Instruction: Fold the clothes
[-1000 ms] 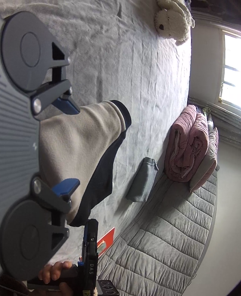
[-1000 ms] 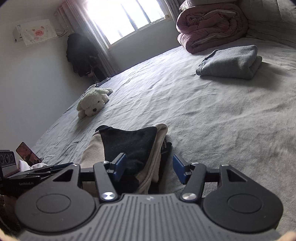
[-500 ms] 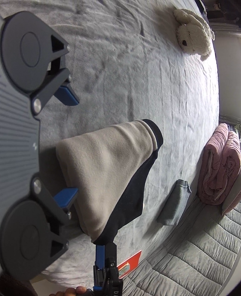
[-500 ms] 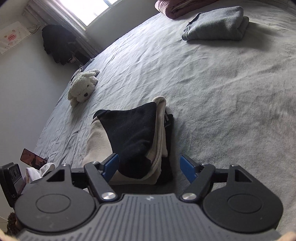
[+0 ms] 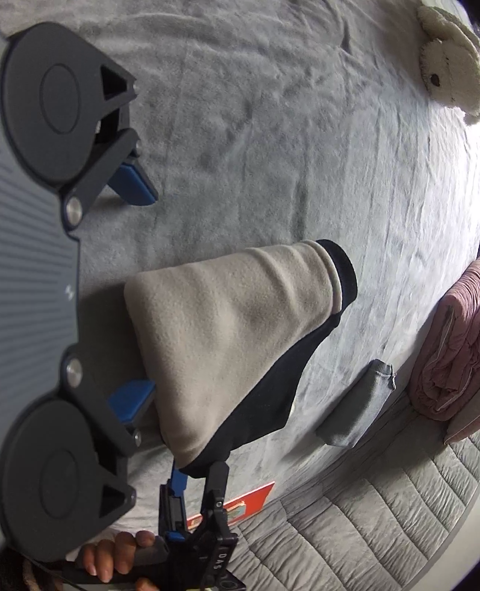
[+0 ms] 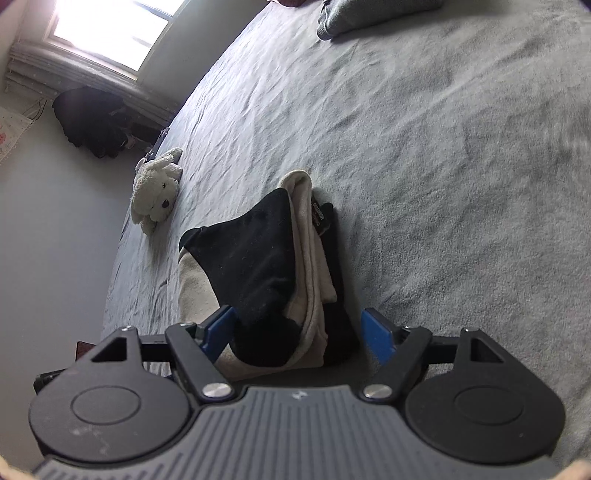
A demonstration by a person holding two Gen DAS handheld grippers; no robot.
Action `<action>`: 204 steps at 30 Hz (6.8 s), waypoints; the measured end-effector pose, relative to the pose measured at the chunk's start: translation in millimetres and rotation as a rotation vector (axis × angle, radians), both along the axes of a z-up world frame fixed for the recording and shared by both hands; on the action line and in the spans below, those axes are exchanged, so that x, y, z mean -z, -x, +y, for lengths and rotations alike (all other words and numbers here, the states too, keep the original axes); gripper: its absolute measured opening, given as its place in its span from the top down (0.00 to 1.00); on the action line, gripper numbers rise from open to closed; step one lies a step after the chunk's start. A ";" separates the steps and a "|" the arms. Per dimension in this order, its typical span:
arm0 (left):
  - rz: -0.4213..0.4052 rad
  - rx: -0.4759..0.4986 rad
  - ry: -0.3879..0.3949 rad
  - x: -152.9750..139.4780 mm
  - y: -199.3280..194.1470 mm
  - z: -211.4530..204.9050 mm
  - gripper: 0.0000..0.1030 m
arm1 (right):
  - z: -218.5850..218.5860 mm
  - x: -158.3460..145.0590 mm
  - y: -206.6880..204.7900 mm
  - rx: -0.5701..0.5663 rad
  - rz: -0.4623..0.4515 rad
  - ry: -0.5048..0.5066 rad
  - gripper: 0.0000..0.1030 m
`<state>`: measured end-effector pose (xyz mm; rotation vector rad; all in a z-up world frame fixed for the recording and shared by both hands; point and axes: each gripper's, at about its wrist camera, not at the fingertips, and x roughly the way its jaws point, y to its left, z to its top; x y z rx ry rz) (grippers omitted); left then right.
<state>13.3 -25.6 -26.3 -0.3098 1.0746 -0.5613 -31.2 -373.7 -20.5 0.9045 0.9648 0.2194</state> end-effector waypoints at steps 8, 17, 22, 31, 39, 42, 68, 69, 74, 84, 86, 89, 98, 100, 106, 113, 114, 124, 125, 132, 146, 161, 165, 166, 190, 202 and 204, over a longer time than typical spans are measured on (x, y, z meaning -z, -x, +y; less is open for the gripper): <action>0.122 -0.128 0.379 35.2 -31.4 18.8 0.07 | -11.2 18.5 -20.8 -0.004 0.023 -0.152 0.24; 0.141 -0.269 0.556 63.8 -39.3 17.9 0.49 | -13.3 33.0 -41.6 -0.024 0.027 -0.264 0.34; 0.162 -0.309 0.564 61.9 -39.2 17.2 0.54 | -6.7 29.5 -45.8 -0.018 0.021 -0.273 0.52; 0.153 -0.292 0.584 25.2 -81.0 -10.1 0.56 | -17.3 -11.7 -53.4 0.023 -0.057 -0.229 0.56; 0.086 -0.253 0.561 -13.4 -133.9 -52.8 0.56 | -45.9 -54.2 -88.1 0.092 -0.148 -0.168 0.56; 0.059 -0.253 0.567 -26.2 -156.3 -66.1 0.56 | -47.5 -69.0 -102.9 0.129 -0.205 -0.156 0.56; -0.206 0.113 0.525 -74.5 -326.0 -271.4 0.56 | -139.6 -53.6 -164.1 0.490 -0.677 -0.025 0.56; -0.207 0.127 0.533 -69.2 -330.0 -279.9 0.56 | -145.8 -49.2 -164.5 0.506 -0.670 -0.031 0.56; -0.209 0.138 0.565 -35.4 -349.9 -312.0 0.56 | -175.3 -25.6 -170.3 0.570 -0.638 -0.044 0.56; -0.179 0.019 0.529 23.2 -363.0 -326.0 0.47 | -182.7 1.6 -176.4 0.650 -0.566 0.069 0.51; -0.181 0.017 0.540 20.1 -361.1 -323.2 0.46 | -181.0 -0.8 -171.2 0.646 -0.591 0.073 0.51; -0.199 0.011 0.542 14.1 -359.5 -325.0 0.56 | -179.0 -1.0 -169.2 0.661 -0.627 0.080 0.56; -0.319 0.002 0.387 7.6 -353.3 -351.3 0.42 | -186.8 6.5 -177.7 0.739 -0.549 0.148 0.50; -0.357 -0.002 0.384 0.2 -349.2 -347.5 0.40 | -185.6 -0.8 -173.5 0.745 -0.560 0.177 0.48; -0.588 -0.003 0.381 -37.0 -325.6 -342.2 0.39 | -179.0 -30.2 -147.8 0.792 -0.720 0.324 0.44; -0.613 0.137 0.257 -21.4 -321.8 -377.5 0.64 | -156.0 -24.4 -174.7 0.677 -0.666 0.547 0.94; -0.623 0.137 0.235 -17.5 -321.6 -380.6 0.64 | -156.8 -18.6 -180.9 0.672 -0.618 0.579 0.98; -0.611 0.187 0.155 -25.8 -318.3 -383.1 0.69 | -170.5 -5.6 -183.3 0.673 -0.500 0.529 1.00; -0.619 0.189 0.155 -29.4 -313.4 -379.5 0.63 | -172.6 -8.3 -179.2 0.676 -0.518 0.499 0.98; -0.575 0.123 0.137 -49.1 -275.0 -347.4 0.42 | -173.2 -19.6 -171.0 0.663 -0.552 0.440 0.82; -0.410 -0.011 -0.056 -82.4 -205.8 -287.2 0.19 | -133.6 -57.2 -141.7 0.585 -0.434 0.412 0.46; -0.301 0.018 -0.259 -124.4 -125.0 -267.3 0.01 | -84.7 -123.4 -86.6 0.459 -0.307 0.527 0.20; -0.273 0.029 -0.286 -135.2 -102.7 -259.3 0.01 | -71.5 -132.6 -66.1 0.418 -0.303 0.547 0.15; -0.279 0.034 -0.302 -138.2 -96.0 -257.7 0.01 | -69.6 -135.0 -60.6 0.419 -0.303 0.544 0.14; -0.344 0.033 -0.384 -225.0 32.8 -173.0 0.01 | 14.7 -222.7 52.7 0.302 -0.379 0.636 0.00; -0.332 0.045 -0.369 -251.4 90.0 -122.7 0.01 | 44.3 -255.9 98.9 0.256 -0.432 0.569 0.00; -0.335 0.039 -0.380 -251.9 98.8 -114.3 0.01 | 49.5 -255.9 104.6 0.250 -0.427 0.568 0.00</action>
